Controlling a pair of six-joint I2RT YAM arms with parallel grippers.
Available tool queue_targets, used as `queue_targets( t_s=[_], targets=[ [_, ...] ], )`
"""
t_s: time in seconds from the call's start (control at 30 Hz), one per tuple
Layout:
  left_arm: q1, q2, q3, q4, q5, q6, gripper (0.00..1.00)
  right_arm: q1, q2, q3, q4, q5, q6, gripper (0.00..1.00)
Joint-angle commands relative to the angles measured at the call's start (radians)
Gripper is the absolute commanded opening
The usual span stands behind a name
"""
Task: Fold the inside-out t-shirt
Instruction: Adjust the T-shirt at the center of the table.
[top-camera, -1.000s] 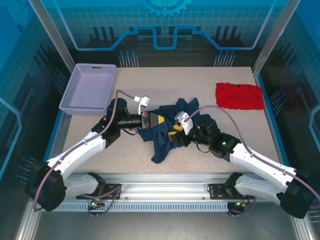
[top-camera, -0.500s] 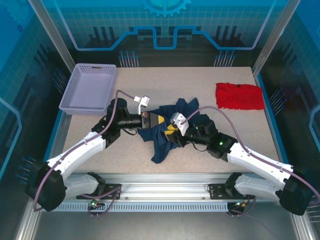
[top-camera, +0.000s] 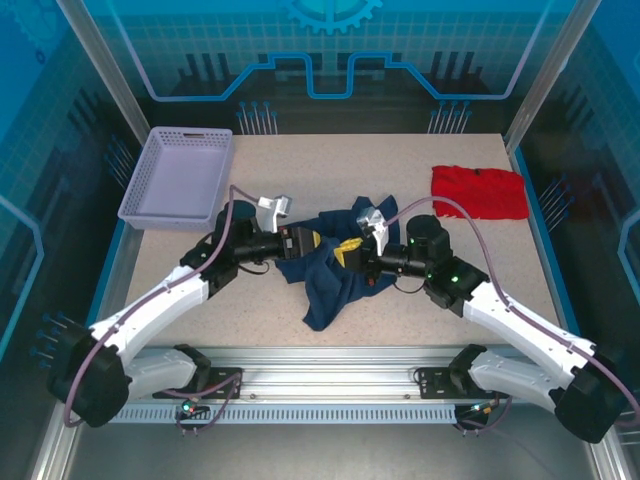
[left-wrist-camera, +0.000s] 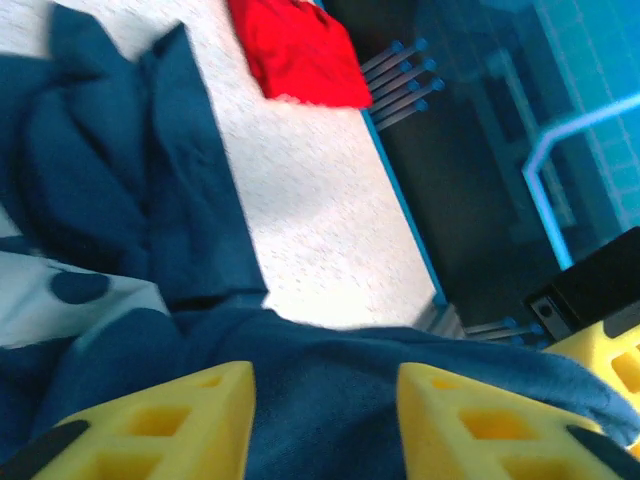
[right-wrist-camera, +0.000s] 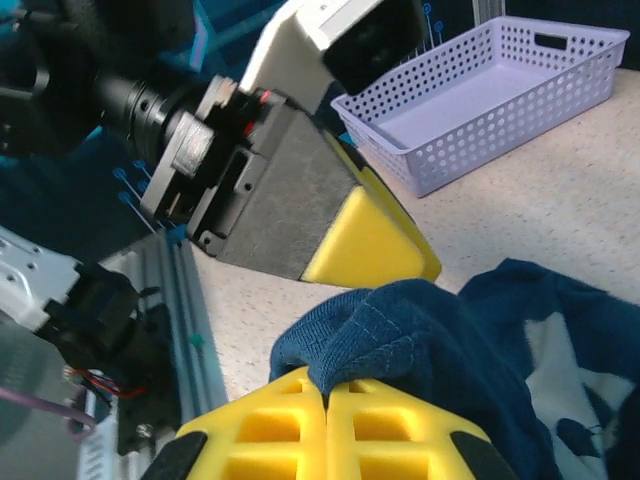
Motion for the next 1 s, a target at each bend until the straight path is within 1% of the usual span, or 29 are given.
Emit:
queue_targets(
  t_s=[0.0,0.1,0.17,0.27,0.33,0.4,0.47,0.5,0.57,0.63,0.67,0.73,0.77,0.83,0.87,0.9,0.97],
  targets=[
    [-0.014,-0.176,-0.088,-0.036,-0.144,0.068,0.52,-0.021,0.050,0.064,0.078,-0.058,0.192,0.00],
    [-0.059,-0.284,-0.138,-0.039,-0.163,0.104,0.61,-0.023,0.089,0.117,0.031,-0.033,0.206,0.00],
    [-0.116,-0.301,-0.130,-0.067,-0.186,0.150,0.66,-0.023,0.106,0.132,0.006,-0.024,0.211,0.00],
    [-0.205,-0.230,-0.074,-0.115,-0.239,0.229,0.69,-0.024,0.118,0.189,-0.034,-0.013,0.220,0.00],
    [-0.232,-0.153,-0.021,-0.135,-0.270,0.259,0.69,-0.024,0.122,0.194,-0.037,-0.018,0.231,0.00],
    [-0.235,-0.079,0.028,-0.151,-0.323,0.276,0.66,-0.029,0.120,0.195,-0.039,-0.040,0.241,0.00],
    [-0.236,-0.031,0.048,-0.122,-0.337,0.299,0.54,-0.044,0.112,0.197,-0.049,-0.071,0.245,0.00],
    [-0.235,-0.017,0.054,-0.102,-0.330,0.305,0.46,-0.056,0.107,0.200,-0.066,-0.084,0.242,0.00],
    [-0.226,-0.005,0.049,-0.047,-0.273,0.305,0.22,-0.087,0.107,0.210,-0.096,-0.131,0.240,0.00],
    [-0.200,-0.005,0.033,0.001,-0.157,0.299,0.05,-0.117,0.116,0.229,-0.144,-0.187,0.232,0.00],
    [-0.176,-0.008,0.020,0.032,-0.081,0.288,0.00,-0.128,0.124,0.247,-0.187,-0.207,0.214,0.00],
    [-0.125,-0.025,-0.024,0.113,0.085,0.255,0.00,-0.148,0.139,0.283,-0.281,-0.209,0.173,0.00],
    [-0.100,-0.036,-0.048,0.158,0.150,0.232,0.00,-0.160,0.147,0.303,-0.333,-0.194,0.156,0.02],
    [-0.056,-0.061,-0.100,0.257,0.281,0.188,0.00,-0.186,0.173,0.344,-0.444,-0.127,0.129,0.07],
    [-0.040,-0.073,-0.123,0.303,0.319,0.165,0.00,-0.192,0.184,0.360,-0.490,-0.073,0.114,0.13],
    [-0.030,-0.080,-0.140,0.341,0.343,0.146,0.00,-0.192,0.192,0.366,-0.513,-0.038,0.099,0.16],
    [-0.011,-0.088,-0.173,0.430,0.378,0.101,0.00,-0.188,0.191,0.362,-0.524,-0.004,0.076,0.21]
  ],
)
